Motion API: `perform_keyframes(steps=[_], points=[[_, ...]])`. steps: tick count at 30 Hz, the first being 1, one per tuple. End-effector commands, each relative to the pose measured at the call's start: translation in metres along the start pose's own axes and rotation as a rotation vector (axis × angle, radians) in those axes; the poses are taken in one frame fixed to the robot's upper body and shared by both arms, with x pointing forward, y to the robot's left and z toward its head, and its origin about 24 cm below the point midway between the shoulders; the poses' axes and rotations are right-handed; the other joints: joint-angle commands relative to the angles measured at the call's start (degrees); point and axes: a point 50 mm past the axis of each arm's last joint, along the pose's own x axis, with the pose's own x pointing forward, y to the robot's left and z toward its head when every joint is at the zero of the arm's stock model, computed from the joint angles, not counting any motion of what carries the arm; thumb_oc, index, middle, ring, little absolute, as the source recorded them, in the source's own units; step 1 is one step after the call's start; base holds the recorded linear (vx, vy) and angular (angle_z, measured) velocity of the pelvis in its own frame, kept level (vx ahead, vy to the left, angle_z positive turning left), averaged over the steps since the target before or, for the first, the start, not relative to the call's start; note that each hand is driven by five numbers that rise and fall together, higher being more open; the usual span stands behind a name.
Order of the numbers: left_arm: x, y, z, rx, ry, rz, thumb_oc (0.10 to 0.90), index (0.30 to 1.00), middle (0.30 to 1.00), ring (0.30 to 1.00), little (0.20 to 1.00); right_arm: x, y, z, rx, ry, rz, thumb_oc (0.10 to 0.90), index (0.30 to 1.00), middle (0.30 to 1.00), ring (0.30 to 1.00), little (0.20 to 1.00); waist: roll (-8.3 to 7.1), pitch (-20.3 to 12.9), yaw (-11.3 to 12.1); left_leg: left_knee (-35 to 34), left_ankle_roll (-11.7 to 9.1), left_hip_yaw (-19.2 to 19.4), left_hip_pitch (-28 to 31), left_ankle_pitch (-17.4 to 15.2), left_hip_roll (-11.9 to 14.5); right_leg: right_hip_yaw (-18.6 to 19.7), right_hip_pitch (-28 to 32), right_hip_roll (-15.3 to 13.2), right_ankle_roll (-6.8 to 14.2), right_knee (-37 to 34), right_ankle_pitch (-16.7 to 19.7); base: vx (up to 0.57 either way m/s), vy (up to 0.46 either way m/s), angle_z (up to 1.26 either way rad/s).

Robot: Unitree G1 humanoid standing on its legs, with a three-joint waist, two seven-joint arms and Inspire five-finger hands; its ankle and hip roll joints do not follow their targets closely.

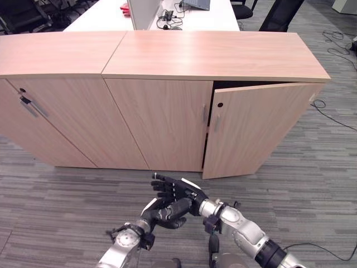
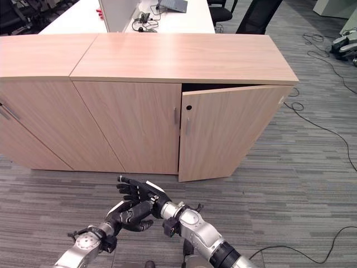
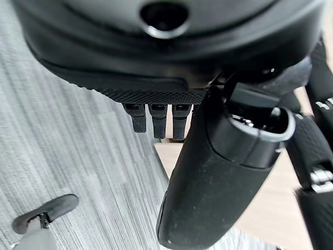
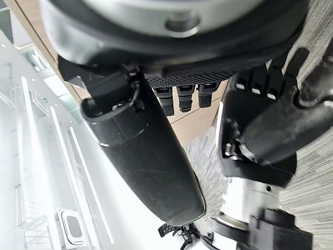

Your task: Put the empty folder in the office cabinet

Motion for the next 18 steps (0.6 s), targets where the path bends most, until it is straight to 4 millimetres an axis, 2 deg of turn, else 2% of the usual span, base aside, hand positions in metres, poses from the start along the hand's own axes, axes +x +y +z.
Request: perform_keyframes(steps=[1,5,8,9,10,11,12,13,15,16,18], points=[[0.002,0.009,0.062,0.07,-0.272,0.01,0.8,0.9,0.9,0.9,0.9,0.022,0.031,0.063,-0.049,-0.29,0.164,0.8,0.9,0.9,0.9,0.9,1.52,1.8,0.6,-15.1,-1.6,0.2,7.0,7.9,-1.1,3.2,-3.3,-1.1,-0.3,-2.4,-3.2,0.04,0.026,-0.01],[-0.001,0.009,0.058,0.04,-0.274,0.021,0.8,0.9,0.9,0.9,0.9,0.015,0.023,0.059,-0.089,-0.268,0.138,0.8,0.9,0.9,0.9,0.9,0.98,1.8,1.1,-15.1,-1.5,0.1,6.6,7.6,-1.2,3.3,-3.1,-1.2,0.1,-2.5,-3.0,0.03,0.025,0.06],[0.0,0.003,0.036,-0.098,-0.208,0.025,0.8,0.9,0.9,0.9,0.9,0.005,0.004,0.046,-0.141,-0.2,0.052,0.8,0.9,0.9,0.9,0.9,0.61,1.4,1.0,-15.1,-1.4,0.3,6.1,7.1,-1.2,3.3,-3.3,-1.3,0.3,-2.7,-2.9,0.02,0.038,0.02],[0.0,0.003,0.036,-0.098,-0.208,0.025,0.8,0.9,0.9,0.9,0.9,0.006,0.004,0.046,-0.142,-0.2,0.052,0.8,0.9,0.9,0.9,0.9,0.62,1.4,1.0,-15.1,-1.3,0.3,6.1,7.1,-1.2,3.3,-3.3,-1.3,0.3,-2.7,-2.9,0.01,0.045,-0.01],[-0.002,0.009,0.022,-0.136,-0.165,0.061,0.8,0.9,0.9,0.9,0.9,-0.005,-0.015,0.032,-0.148,-0.146,-0.047,0.8,0.9,0.9,0.9,0.9,0.39,1.1,0.8,-15.1,-1.3,0.4,5.7,7.0,-1.1,3.3,-3.5,-1.4,0.4,-2.7,-2.9,0.01,0.041,0.0],[-0.004,0.013,0.02,-0.132,-0.166,0.084,0.8,0.9,0.9,0.9,0.9,-0.013,-0.023,0.025,-0.174,-0.113,-0.09,0.8,0.9,0.9,0.9,0.9,0.25,0.8,0.6,-15.1,-1.4,0.4,5.5,7.0,-1.0,3.3,-3.6,-1.4,0.4,-2.7,-2.9,0.02,0.067,0.0],[-0.011,0.029,0.015,-0.146,-0.167,0.172,0.8,0.9,0.9,0.9,0.9,-0.033,-0.044,0.004,-0.221,-0.014,-0.198,0.8,0.9,0.9,0.9,0.9,-0.01,0.3,0.5,-15.1,-1.4,0.4,5.3,7.1,-1.0,3.2,-3.7,-1.5,0.5,-2.8,-2.8,0.03,0.044,-0.03],[-0.013,0.039,0.016,-0.139,-0.173,0.222,0.8,0.9,0.9,0.9,0.9,-0.039,-0.048,-0.006,-0.241,0.031,-0.219,0.8,0.9,0.9,0.9,0.9,-0.13,-0.1,0.4,-15.1,-1.4,0.4,5.2,7.1,-0.9,3.2,-3.7,-1.5,0.5,-2.8,-2.9,0.04,0.041,-0.01],[-0.01,0.043,0.016,-0.11,-0.164,0.276,0.8,0.9,0.9,0.9,0.9,-0.05,-0.064,-0.028,-0.226,0.127,-0.327,0.8,0.9,0.9,0.9,0.9,-0.58,-1.2,0.2,-15.1,-1.3,0.4,5.0,7.1,-1.1,3.1,-3.9,-1.5,0.5,-2.9,-2.9,0.03,0.04,0.0],[-0.008,0.042,0.007,-0.113,-0.123,0.301,0.8,0.9,0.9,0.9,0.9,-0.066,-0.082,-0.052,-0.204,0.25,-0.453,0.8,0.9,0.9,0.9,0.9,-0.57,-2.0,-0.2,-15.1,-1.1,0.3,4.7,7.2,-1.3,3.3,-4.1,-1.4,0.6,-3.0,-2.8,0.01,0.059,-0.01],[-0.004,0.041,-0.007,-0.132,-0.064,0.331,0.8,0.9,0.9,0.9,0.9,-0.079,-0.095,-0.075,-0.235,0.394,-0.536,0.8,0.9,0.9,0.9,0.9,-0.4,-2.8,-0.3,-15.1,-1.1,0.2,4.4,7.4,-1.5,3.3,-4.3,-1.4,0.6,-3.1,-2.8,0.01,0.047,-0.03]])
